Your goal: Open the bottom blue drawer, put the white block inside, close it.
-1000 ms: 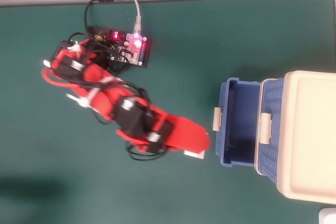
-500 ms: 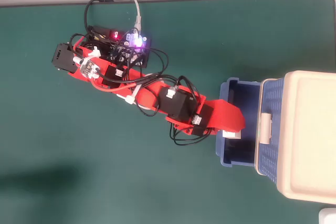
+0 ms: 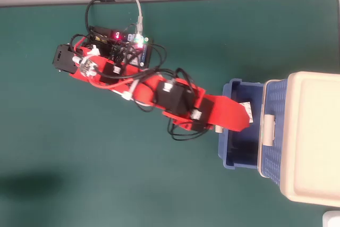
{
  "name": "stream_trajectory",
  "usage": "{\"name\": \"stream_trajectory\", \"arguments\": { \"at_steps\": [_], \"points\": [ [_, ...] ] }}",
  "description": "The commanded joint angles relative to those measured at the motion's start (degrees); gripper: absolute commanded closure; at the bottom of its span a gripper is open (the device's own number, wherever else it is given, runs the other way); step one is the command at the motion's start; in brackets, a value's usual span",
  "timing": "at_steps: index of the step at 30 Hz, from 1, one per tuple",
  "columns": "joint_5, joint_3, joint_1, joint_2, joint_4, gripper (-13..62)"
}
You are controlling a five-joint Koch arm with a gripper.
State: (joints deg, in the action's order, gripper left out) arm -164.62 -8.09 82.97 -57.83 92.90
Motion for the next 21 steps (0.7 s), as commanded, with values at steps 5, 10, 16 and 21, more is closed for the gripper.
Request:
{"name": "stream_trajectory", "arguments": {
  "at_steps": [5, 10, 16, 21],
  "points": [
    [17.1, 1.4, -1.5, -7.4, 16.6, 15.5],
    [21.5, -4.4, -4.7, -5.1, 16.5, 15.2],
    [17.8, -4.5, -4.7, 1.6, 14.9, 15.2],
    [15.6, -4.4, -3.5, 6.3, 10.5, 15.0]
  ]
}}
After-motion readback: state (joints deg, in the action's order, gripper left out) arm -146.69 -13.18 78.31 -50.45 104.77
